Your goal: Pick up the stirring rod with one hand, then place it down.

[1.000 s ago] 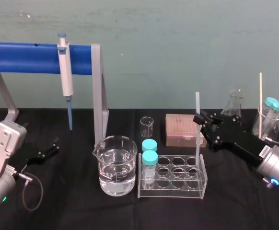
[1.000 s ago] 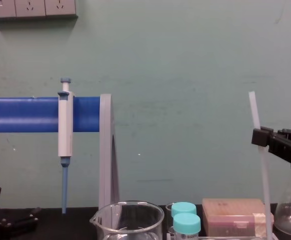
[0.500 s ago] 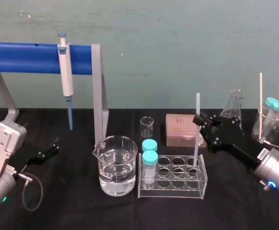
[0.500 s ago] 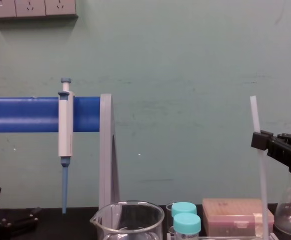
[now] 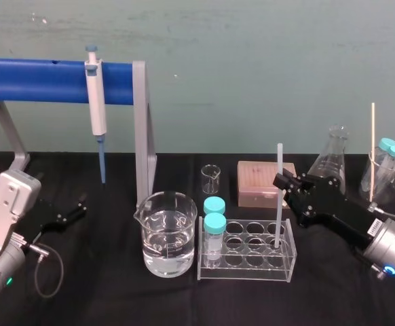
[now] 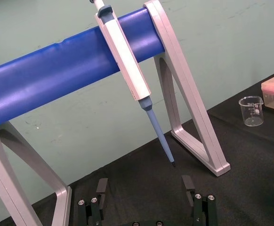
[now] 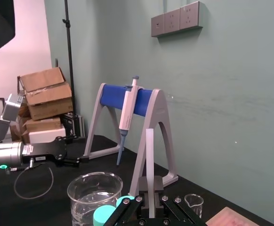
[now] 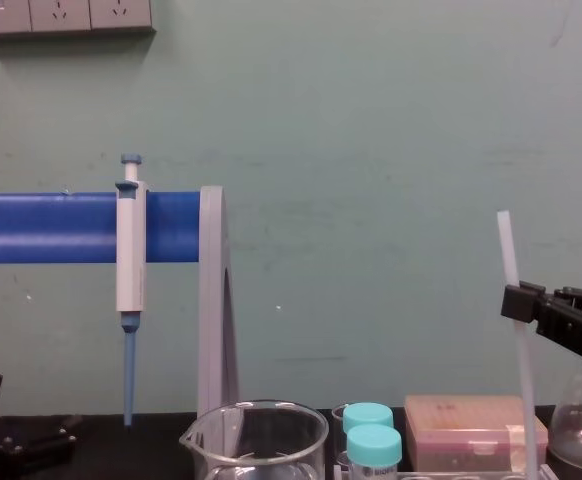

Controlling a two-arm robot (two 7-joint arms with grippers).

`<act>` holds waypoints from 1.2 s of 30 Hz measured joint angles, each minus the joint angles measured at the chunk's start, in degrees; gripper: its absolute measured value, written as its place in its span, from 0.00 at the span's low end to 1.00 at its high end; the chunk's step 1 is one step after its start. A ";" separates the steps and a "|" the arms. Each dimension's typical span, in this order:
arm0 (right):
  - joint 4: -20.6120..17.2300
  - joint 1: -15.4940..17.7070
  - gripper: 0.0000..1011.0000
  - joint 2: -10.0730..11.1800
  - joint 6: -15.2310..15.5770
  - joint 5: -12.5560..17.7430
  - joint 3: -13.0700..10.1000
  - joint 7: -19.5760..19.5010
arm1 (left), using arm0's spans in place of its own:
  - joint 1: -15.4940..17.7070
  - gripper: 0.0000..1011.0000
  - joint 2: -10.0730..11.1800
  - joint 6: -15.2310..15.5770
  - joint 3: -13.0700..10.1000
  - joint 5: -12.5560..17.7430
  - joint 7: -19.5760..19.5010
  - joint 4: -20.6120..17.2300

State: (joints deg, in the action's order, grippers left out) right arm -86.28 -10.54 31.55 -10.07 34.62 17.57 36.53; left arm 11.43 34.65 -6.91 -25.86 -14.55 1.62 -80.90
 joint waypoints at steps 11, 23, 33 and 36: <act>1.12 0.16 0.06 -0.41 -1.11 -0.78 0.49 0.05 | 0.00 0.99 0.00 0.00 0.00 0.00 0.00 0.00; 4.76 -0.57 0.06 -1.86 -2.21 -1.66 0.85 0.07 | 0.00 0.99 0.00 0.00 0.00 0.00 0.00 0.00; 6.43 -0.52 0.06 -2.62 -1.48 -1.79 1.26 0.13 | 0.00 0.99 0.00 0.00 0.00 0.00 0.00 0.00; 6.67 -0.38 0.06 -2.72 -1.10 -1.80 1.44 0.13 | 0.00 0.99 0.00 0.00 0.00 0.00 0.00 0.00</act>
State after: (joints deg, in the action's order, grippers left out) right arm -79.61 -10.92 28.84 -11.17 32.83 19.01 36.65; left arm 11.43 34.65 -6.91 -25.86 -14.55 1.62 -80.90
